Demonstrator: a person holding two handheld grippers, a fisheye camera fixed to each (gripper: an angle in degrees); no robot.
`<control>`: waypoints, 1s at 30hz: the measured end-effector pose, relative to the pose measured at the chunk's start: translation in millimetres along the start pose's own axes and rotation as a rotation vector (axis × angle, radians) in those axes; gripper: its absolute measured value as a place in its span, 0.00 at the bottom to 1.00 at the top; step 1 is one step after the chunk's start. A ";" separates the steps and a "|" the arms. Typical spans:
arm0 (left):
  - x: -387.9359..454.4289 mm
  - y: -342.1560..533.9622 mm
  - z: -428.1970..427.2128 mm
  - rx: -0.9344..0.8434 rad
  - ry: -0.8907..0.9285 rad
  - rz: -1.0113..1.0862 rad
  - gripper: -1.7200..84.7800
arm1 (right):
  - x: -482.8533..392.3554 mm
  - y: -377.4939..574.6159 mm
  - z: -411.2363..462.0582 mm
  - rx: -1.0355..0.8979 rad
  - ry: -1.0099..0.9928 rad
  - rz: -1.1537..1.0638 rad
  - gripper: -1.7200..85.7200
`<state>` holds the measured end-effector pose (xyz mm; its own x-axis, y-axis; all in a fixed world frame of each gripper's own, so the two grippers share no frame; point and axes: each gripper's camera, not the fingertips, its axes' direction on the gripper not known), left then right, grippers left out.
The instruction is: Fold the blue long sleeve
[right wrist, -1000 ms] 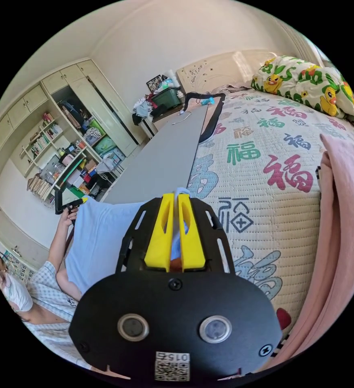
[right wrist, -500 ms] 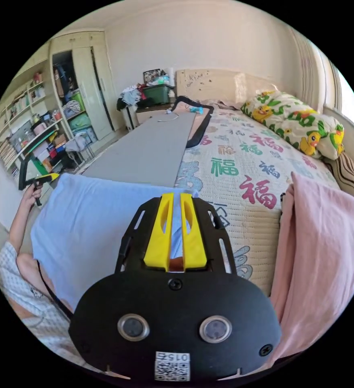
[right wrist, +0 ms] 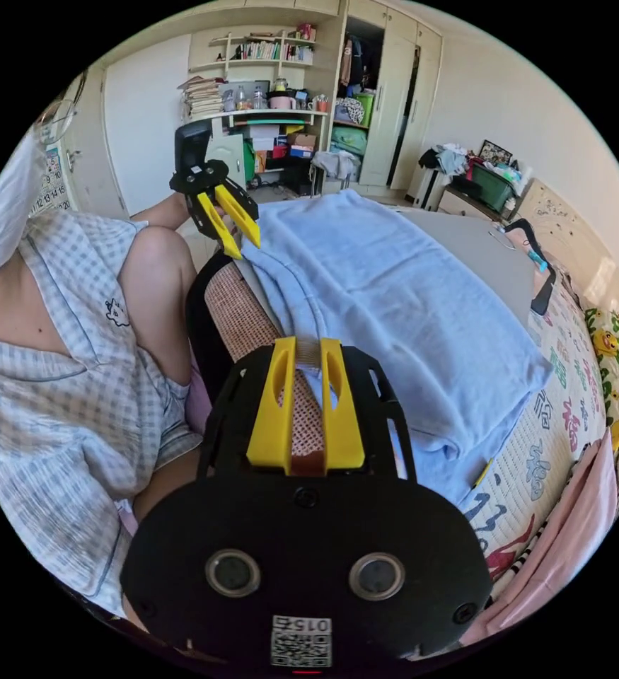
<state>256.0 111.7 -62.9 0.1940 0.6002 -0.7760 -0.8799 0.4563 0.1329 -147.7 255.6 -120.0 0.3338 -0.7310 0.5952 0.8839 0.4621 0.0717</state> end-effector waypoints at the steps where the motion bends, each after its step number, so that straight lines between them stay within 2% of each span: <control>1: -4.6 -0.3 -5.1 0.014 0.026 -0.011 0.07 | 3.3 5.1 -4.3 0.005 -0.028 0.012 0.06; 4: -12.8 -0.5 -27.5 0.054 0.056 -0.017 0.05 | 2.0 16.4 -6.0 0.006 -0.016 -0.015 0.04; 7: -12.9 -6.0 -25.0 -0.005 0.043 -0.001 0.04 | 9.8 22.1 9.6 -0.026 -0.038 0.005 0.04; 12: -23.9 -18.7 -48.2 0.010 0.149 0.010 0.04 | 33.7 50.4 -14.8 0.089 -0.083 0.060 0.07; 14: -27.9 -27.7 -72.1 0.093 0.168 0.029 0.05 | 55.0 80.3 -42.8 0.231 -0.018 0.209 0.09; 16: -38.5 -47.0 -90.1 0.152 0.137 0.010 0.05 | 73.0 107.9 -56.2 0.280 0.090 0.358 0.10; 19: -63.3 -104.8 -88.3 0.137 -0.002 -0.052 0.07 | 99.8 152.1 -58.4 0.245 0.297 0.599 0.11; 21: -86.3 -166.2 -66.5 0.113 -0.040 -0.077 0.10 | 112.8 171.0 -51.9 0.218 0.309 0.672 0.12; 25: -124.6 -266.8 -10.1 0.091 -0.012 -0.139 0.12 | 138.2 189.6 -28.8 0.175 0.143 0.704 0.16; 30: -179.9 -395.9 113.0 -0.031 0.000 -0.287 0.15 | 150.7 204.2 -19.0 0.220 0.065 0.686 0.14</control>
<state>618.5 -102.8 93.7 0.4372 0.4496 -0.7790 -0.8018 0.5871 -0.1111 89.3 230.2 -30.9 0.8148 -0.2650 0.5157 0.3841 0.9130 -0.1377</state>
